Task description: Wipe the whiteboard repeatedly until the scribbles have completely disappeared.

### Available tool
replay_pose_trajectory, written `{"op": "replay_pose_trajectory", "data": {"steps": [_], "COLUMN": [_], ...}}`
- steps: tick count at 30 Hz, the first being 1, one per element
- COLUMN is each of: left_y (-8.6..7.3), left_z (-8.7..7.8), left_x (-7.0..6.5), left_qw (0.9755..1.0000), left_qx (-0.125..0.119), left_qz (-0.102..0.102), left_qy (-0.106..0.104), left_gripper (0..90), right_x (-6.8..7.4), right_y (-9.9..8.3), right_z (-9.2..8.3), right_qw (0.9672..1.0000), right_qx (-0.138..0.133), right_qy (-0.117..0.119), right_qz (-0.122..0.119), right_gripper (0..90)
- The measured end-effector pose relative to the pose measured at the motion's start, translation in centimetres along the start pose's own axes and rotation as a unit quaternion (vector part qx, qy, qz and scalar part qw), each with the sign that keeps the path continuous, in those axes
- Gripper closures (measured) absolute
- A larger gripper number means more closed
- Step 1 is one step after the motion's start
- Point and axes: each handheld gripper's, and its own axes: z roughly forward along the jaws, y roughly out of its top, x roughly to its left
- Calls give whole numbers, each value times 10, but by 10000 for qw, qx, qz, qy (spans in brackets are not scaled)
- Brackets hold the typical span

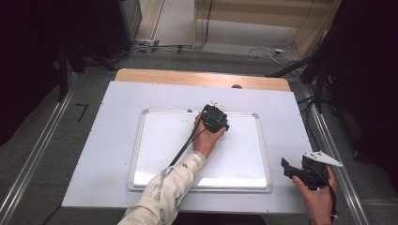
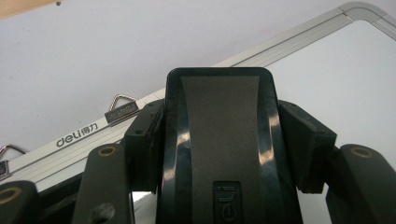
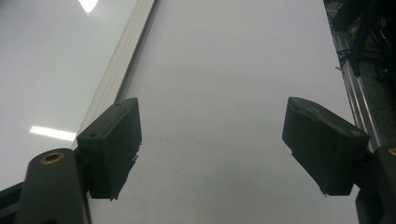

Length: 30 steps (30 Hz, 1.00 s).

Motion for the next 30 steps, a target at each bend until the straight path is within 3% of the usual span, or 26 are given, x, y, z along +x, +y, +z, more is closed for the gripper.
{"op": "replay_pose_trajectory", "data": {"steps": [17,30], "left_y": [0,-11], "left_z": [-1,-11], "left_x": [2,24], "left_qw": [10000,10000], "left_qx": [27,5], "left_qz": [79,12], "left_qy": [-12,15], "left_gripper": [410,412], "right_x": [0,0], "right_y": [0,-2], "right_z": [0,-1], "right_qw": [10000,10000], "right_qx": [3,4], "right_qy": [-1,-30], "right_qz": [-4,-10], "right_gripper": [184,184]}}
